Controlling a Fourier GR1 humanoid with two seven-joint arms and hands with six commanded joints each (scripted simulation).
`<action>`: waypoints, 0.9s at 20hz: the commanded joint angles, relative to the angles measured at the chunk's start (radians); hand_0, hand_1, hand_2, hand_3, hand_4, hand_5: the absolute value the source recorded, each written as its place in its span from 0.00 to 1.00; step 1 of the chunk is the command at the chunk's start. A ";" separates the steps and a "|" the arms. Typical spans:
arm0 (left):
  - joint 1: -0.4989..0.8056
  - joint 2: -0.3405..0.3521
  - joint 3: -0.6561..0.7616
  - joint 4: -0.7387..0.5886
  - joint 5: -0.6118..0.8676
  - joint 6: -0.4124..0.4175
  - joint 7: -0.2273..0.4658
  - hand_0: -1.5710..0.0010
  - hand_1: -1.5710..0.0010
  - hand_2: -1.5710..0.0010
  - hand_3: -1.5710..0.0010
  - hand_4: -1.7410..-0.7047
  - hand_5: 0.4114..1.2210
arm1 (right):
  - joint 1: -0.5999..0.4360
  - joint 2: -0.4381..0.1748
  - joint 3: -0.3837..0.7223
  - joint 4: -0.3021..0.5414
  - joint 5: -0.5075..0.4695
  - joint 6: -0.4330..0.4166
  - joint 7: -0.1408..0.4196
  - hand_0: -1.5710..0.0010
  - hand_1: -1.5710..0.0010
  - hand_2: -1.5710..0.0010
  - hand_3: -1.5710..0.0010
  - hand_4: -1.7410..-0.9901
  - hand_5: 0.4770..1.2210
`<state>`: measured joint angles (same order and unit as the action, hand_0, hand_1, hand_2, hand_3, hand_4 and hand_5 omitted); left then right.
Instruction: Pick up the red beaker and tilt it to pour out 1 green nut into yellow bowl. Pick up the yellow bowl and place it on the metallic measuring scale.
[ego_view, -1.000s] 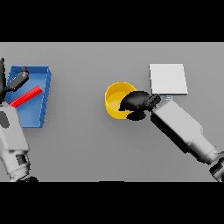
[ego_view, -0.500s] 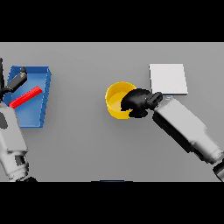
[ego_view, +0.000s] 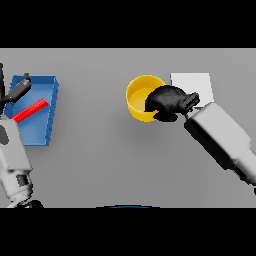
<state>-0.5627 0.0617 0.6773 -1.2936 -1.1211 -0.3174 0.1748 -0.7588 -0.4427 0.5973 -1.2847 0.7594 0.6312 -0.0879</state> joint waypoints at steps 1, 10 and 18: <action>0.012 0.001 0.004 -0.004 0.006 -0.004 -0.012 1.00 1.00 1.00 1.00 0.96 0.35 | 0.007 -0.009 -0.010 -0.006 -0.004 -0.003 -0.003 0.00 0.00 0.09 0.16 0.00 1.00; 0.022 -0.020 -0.006 -0.039 -0.005 -0.015 0.015 1.00 1.00 1.00 1.00 0.96 0.37 | -0.010 -0.105 -0.128 0.089 0.010 -0.109 -0.013 0.00 0.00 0.02 0.23 0.00 1.00; 0.029 -0.013 -0.003 -0.058 0.000 -0.039 0.018 1.00 1.00 1.00 1.00 0.98 0.34 | -0.035 -0.122 -0.190 0.344 0.041 -0.234 -0.073 0.00 0.00 0.06 0.22 0.00 1.00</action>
<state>-0.5337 0.0489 0.6746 -1.3521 -1.1214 -0.3563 0.1919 -0.7934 -0.5645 0.4076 -0.9406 0.8008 0.3982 -0.1574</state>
